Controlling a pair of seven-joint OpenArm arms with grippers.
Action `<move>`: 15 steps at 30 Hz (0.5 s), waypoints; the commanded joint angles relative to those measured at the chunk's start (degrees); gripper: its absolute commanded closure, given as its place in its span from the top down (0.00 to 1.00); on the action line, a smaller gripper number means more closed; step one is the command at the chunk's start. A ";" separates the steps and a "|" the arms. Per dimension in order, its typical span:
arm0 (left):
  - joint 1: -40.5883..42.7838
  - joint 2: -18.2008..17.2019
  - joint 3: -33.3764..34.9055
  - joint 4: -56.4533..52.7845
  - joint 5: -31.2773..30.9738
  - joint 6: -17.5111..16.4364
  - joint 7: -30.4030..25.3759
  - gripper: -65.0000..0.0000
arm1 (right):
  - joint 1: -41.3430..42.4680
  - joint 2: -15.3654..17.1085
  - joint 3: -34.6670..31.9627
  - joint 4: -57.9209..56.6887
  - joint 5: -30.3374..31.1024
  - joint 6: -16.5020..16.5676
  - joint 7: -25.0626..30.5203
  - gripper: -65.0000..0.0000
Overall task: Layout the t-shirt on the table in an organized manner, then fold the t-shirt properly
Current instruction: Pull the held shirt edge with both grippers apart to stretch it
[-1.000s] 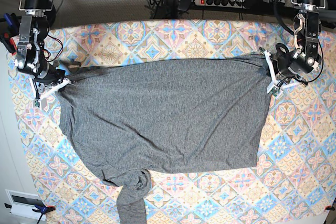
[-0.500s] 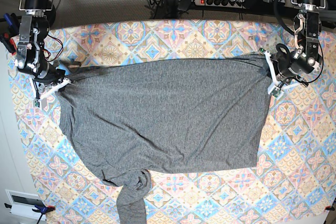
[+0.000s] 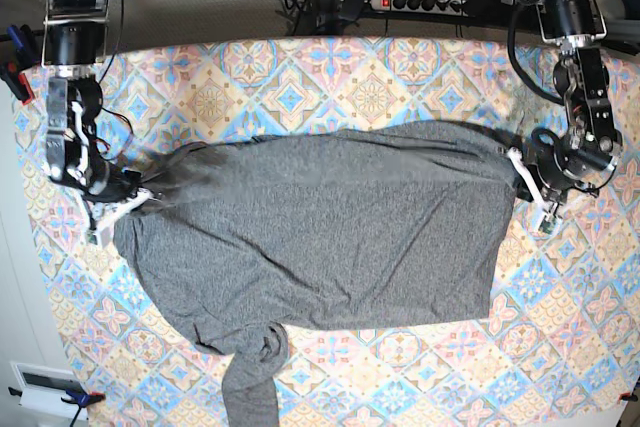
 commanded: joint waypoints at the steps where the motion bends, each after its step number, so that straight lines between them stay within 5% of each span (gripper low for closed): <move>1: -1.89 -0.29 -0.45 -0.27 -0.23 0.16 -0.81 0.00 | 2.48 1.20 -0.95 -0.57 -0.02 0.01 1.62 0.00; 8: -8.30 1.03 -0.45 -11.70 -0.41 0.16 -1.17 0.00 | 7.58 1.20 -9.48 -9.18 -0.02 -0.17 7.42 0.00; 15: -12.61 0.85 -0.54 -19.70 -0.32 0.60 -4.95 0.00 | 12.32 1.20 -10.62 -14.55 -0.02 -0.17 9.00 0.00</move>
